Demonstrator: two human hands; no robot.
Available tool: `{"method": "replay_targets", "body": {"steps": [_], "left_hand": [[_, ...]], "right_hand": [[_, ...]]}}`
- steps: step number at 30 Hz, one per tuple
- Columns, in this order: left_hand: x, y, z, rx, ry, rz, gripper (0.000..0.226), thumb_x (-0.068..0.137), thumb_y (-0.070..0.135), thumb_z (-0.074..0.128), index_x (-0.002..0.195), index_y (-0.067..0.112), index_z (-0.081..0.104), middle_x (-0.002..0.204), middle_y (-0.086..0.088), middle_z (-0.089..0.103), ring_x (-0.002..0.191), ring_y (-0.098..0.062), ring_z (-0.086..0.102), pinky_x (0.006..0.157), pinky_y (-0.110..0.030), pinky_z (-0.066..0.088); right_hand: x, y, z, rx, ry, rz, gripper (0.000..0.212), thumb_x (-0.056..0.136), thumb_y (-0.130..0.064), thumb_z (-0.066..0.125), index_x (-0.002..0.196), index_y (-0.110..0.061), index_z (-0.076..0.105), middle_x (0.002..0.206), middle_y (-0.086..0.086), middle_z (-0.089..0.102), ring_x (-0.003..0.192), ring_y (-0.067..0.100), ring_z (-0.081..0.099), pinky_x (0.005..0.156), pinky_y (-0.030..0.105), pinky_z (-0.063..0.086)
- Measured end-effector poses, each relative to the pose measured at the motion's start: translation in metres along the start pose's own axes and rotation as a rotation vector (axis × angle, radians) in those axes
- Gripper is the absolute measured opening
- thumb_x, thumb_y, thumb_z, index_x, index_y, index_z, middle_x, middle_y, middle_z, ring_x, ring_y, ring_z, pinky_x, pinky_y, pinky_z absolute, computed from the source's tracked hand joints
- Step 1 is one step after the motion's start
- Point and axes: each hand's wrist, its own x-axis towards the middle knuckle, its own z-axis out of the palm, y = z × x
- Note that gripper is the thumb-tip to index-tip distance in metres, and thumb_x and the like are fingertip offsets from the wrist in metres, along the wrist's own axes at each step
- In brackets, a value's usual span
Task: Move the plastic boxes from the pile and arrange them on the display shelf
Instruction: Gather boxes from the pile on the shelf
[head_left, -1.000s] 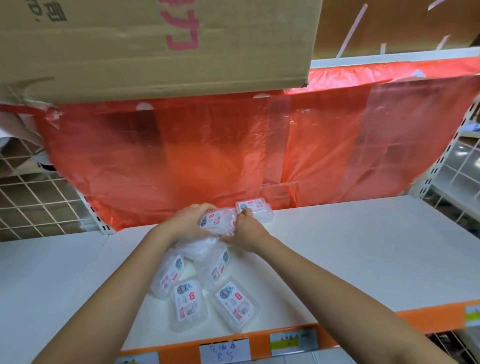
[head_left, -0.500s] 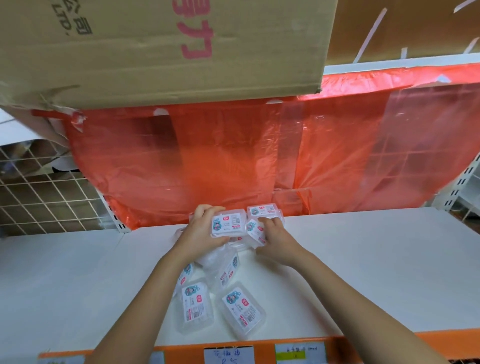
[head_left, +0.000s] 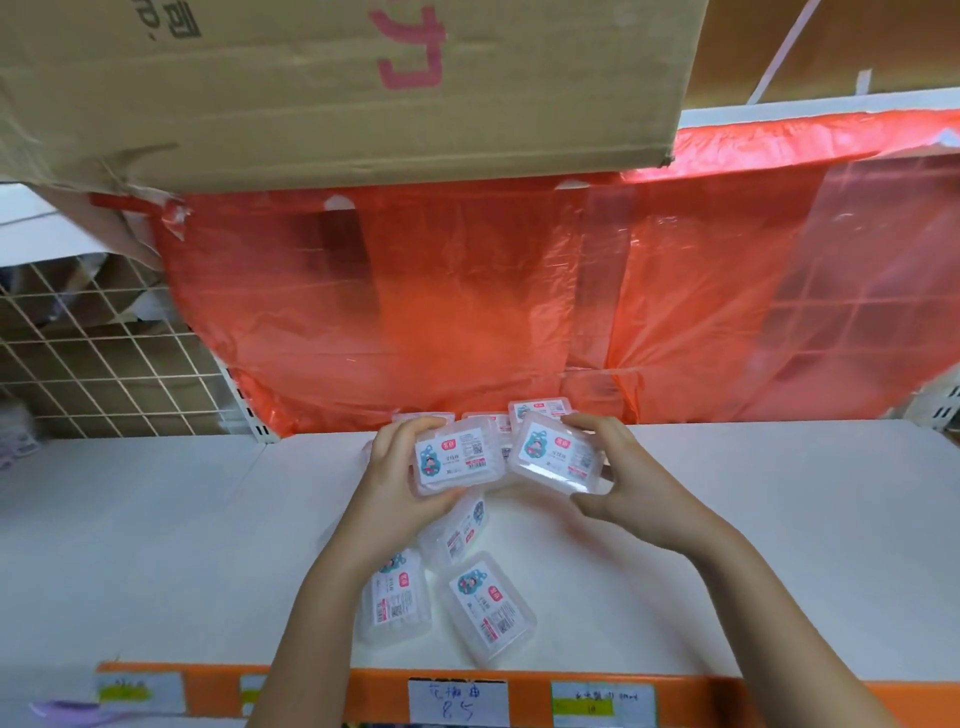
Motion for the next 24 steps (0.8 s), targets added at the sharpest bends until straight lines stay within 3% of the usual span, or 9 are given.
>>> {"method": "replay_targets", "body": {"steps": [3, 6, 13, 17, 24], "left_hand": [[-0.010, 0.005, -0.001, -0.057, 0.011, -0.008, 0.064, 0.074, 0.017, 0.079, 0.117, 0.050, 0.044, 0.125, 0.024, 0.035, 0.114, 0.010, 0.044, 0.093, -0.012, 0.039], [-0.022, 0.012, -0.002, -0.131, -0.004, -0.037, 0.064, 0.076, 0.018, 0.078, 0.119, 0.051, 0.045, 0.127, 0.019, 0.040, 0.114, 0.008, 0.049, 0.093, -0.019, 0.045], [-0.040, 0.021, -0.005, -0.302, -0.013, -0.162, 0.069, 0.074, 0.007, 0.077, 0.122, 0.043, 0.044, 0.120, 0.008, 0.058, 0.104, 0.000, 0.061, 0.078, -0.020, 0.054], [-0.045, 0.019, -0.007, -0.355, -0.028, -0.209, 0.072, 0.072, 0.004, 0.078, 0.124, 0.041, 0.044, 0.119, 0.007, 0.061, 0.108, -0.003, 0.061, 0.083, -0.023, 0.054], [-0.059, 0.016, -0.016, -0.318, -0.064, -0.237, 0.073, 0.073, 0.002, 0.077, 0.128, 0.035, 0.042, 0.117, 0.007, 0.063, 0.108, -0.003, 0.061, 0.081, -0.024, 0.054]], "right_hand": [[-0.009, -0.005, -0.006, 0.016, -0.013, -0.051, 0.072, 0.077, -0.002, 0.065, 0.125, -0.044, 0.034, 0.127, -0.017, 0.035, 0.119, -0.011, 0.036, 0.097, 0.007, 0.034], [-0.016, -0.009, -0.008, 0.039, -0.045, -0.079, 0.074, 0.077, 0.003, 0.063, 0.122, -0.049, 0.036, 0.125, -0.024, 0.035, 0.119, -0.012, 0.037, 0.097, 0.005, 0.034], [-0.020, -0.010, -0.005, 0.152, -0.077, -0.112, 0.072, 0.076, 0.006, 0.064, 0.125, -0.043, 0.042, 0.123, -0.025, 0.043, 0.121, -0.003, 0.045, 0.097, 0.013, 0.040], [-0.022, -0.012, -0.003, 0.203, -0.090, -0.104, 0.069, 0.070, -0.010, 0.060, 0.127, -0.043, 0.041, 0.129, -0.020, 0.045, 0.122, 0.000, 0.047, 0.096, 0.015, 0.042], [-0.019, -0.017, 0.005, 0.200, -0.159, -0.121, 0.070, 0.070, -0.006, 0.058, 0.129, -0.039, 0.040, 0.130, -0.014, 0.045, 0.122, 0.000, 0.046, 0.095, 0.012, 0.040]]}}
